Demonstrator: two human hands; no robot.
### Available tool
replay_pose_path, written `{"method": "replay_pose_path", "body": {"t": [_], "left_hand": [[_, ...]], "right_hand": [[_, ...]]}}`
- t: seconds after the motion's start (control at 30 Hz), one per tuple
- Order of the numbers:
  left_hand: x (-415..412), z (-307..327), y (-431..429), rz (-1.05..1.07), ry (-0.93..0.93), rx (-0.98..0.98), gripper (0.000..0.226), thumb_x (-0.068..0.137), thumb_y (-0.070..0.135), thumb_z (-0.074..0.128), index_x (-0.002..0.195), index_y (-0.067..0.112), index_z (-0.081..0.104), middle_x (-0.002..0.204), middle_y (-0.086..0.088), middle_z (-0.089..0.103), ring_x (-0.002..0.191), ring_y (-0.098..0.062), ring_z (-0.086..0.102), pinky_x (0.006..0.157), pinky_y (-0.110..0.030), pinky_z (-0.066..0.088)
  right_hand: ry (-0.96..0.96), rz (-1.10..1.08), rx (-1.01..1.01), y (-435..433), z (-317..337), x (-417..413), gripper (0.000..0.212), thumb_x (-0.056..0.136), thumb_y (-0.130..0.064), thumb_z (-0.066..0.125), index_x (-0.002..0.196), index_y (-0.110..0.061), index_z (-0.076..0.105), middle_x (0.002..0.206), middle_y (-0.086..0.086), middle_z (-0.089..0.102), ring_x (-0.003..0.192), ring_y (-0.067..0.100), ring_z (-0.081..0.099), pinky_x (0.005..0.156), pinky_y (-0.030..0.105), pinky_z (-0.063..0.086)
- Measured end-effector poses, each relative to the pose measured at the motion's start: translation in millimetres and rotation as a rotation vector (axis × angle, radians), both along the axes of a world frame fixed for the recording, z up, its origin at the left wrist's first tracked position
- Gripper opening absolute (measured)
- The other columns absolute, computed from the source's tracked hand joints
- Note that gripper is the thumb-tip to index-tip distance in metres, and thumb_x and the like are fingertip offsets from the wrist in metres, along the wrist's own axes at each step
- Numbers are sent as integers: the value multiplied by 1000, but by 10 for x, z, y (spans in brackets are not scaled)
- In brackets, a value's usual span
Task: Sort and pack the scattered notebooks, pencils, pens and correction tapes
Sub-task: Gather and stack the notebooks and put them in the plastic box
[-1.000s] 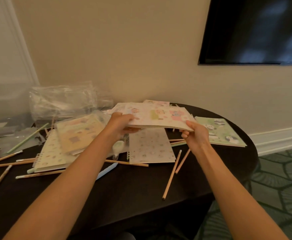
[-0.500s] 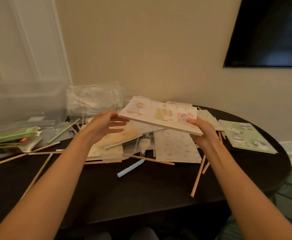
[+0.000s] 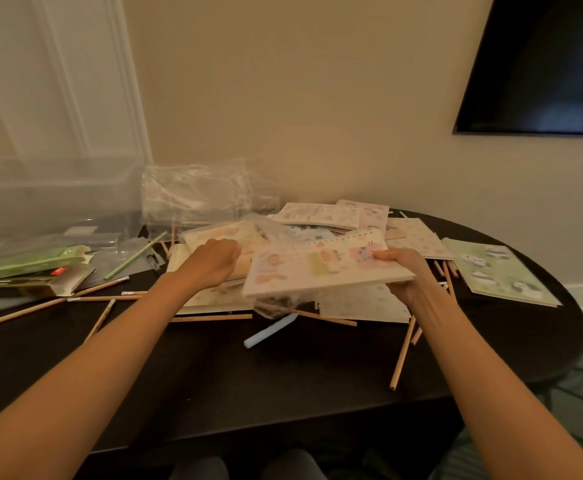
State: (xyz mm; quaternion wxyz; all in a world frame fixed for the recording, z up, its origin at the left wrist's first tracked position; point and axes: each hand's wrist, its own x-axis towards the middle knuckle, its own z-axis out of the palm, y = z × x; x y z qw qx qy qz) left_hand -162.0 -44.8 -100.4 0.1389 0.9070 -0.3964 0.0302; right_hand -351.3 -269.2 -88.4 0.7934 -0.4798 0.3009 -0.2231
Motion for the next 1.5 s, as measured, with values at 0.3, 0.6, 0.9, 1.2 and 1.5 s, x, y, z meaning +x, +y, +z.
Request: {"method": "replay_pose_path", "body": {"t": [0.3, 0.6, 0.9, 1.2, 1.5], "left_hand": [[-80, 129, -3, 156, 105, 326, 20, 98, 8, 28, 101, 0, 46, 93, -14, 47, 74, -24, 42, 66, -30, 32], [-49, 67, -43, 90, -62, 235, 17, 91, 1, 36, 98, 1, 51, 108, -19, 56, 94, -32, 55, 68, -32, 38], [-77, -19, -119, 102, 18, -27, 27, 97, 11, 30, 116, 1, 46, 115, -22, 53, 105, -37, 49, 76, -37, 36], [-15, 16, -322, -71, -21, -331, 39, 102, 27, 22, 95, 7, 55, 93, -13, 62, 91, -33, 54, 69, -36, 34], [69, -118, -225, -150, 150, -391, 43, 100, 29, 32, 97, 0, 63, 79, -10, 62, 77, -26, 54, 70, -36, 37]], "right_hand": [[-56, -287, -121, 497, -21, 185, 29, 86, 6, 50, 74, -19, 55, 83, 2, 60, 72, 21, 64, 38, 20, 47], [7, -22, -212, 1126, -150, 668, 49, 95, 0, 34, 142, -8, 23, 117, 17, 55, 101, 30, 59, 81, 46, 55], [14, 185, 83, 1132, -277, 904, 45, 87, 17, 37, 128, 2, 46, 113, 20, 60, 84, 29, 65, 66, 36, 57], [-83, 151, 49, 1084, -280, 1212, 43, 84, 21, 37, 114, -2, 57, 92, 14, 64, 75, 26, 65, 63, 38, 55], [154, 324, -129, 1063, -436, 1456, 28, 94, 3, 43, 121, 3, 50, 81, 13, 65, 45, 15, 65, 43, 22, 52]]}}
